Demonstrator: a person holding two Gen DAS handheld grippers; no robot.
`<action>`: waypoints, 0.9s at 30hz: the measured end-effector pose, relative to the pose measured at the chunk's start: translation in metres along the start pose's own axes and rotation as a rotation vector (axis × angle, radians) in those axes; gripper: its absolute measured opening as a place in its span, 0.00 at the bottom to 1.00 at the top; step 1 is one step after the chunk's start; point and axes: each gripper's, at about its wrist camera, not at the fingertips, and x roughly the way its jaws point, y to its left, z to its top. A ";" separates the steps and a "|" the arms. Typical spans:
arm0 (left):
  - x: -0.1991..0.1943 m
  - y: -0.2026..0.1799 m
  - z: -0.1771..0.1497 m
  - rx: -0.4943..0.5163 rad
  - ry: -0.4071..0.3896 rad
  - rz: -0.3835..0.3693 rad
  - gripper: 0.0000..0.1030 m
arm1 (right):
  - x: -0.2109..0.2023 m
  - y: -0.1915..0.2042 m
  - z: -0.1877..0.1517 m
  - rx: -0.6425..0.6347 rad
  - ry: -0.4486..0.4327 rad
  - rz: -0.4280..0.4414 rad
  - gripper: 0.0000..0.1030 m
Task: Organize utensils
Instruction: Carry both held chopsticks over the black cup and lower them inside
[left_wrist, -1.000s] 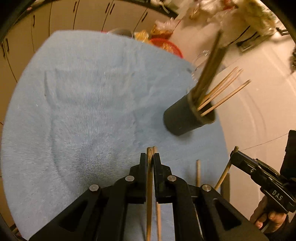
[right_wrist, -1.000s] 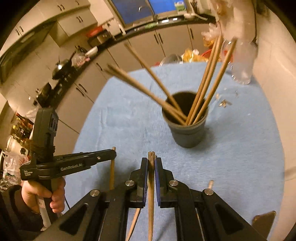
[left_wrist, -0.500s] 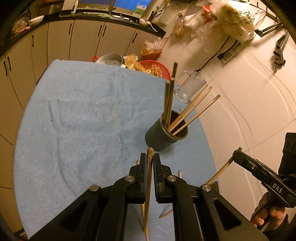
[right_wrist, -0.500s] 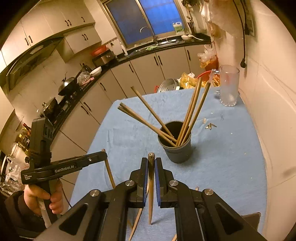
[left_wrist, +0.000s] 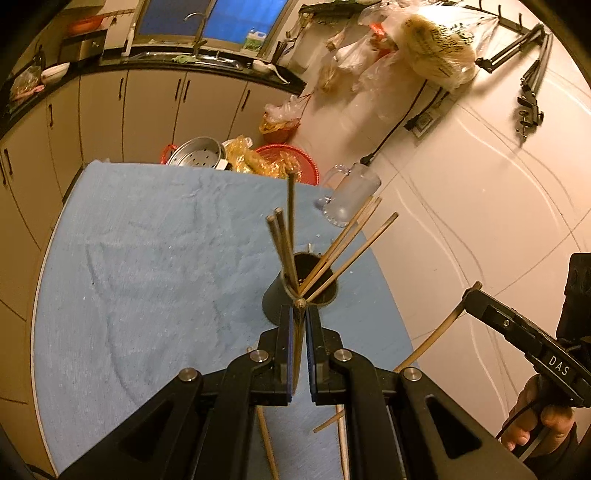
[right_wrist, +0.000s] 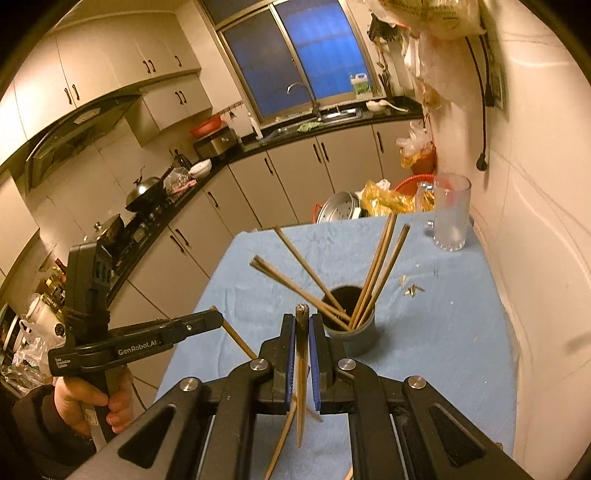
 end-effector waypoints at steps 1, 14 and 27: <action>0.000 -0.002 0.001 0.004 -0.002 -0.001 0.07 | -0.001 0.000 0.001 0.000 -0.003 0.002 0.08; -0.001 -0.025 0.015 0.054 -0.022 0.014 0.06 | -0.012 -0.003 0.012 -0.003 -0.039 0.009 0.08; 0.001 -0.047 0.029 0.157 -0.054 0.153 0.07 | -0.024 -0.002 0.033 -0.034 -0.097 -0.009 0.08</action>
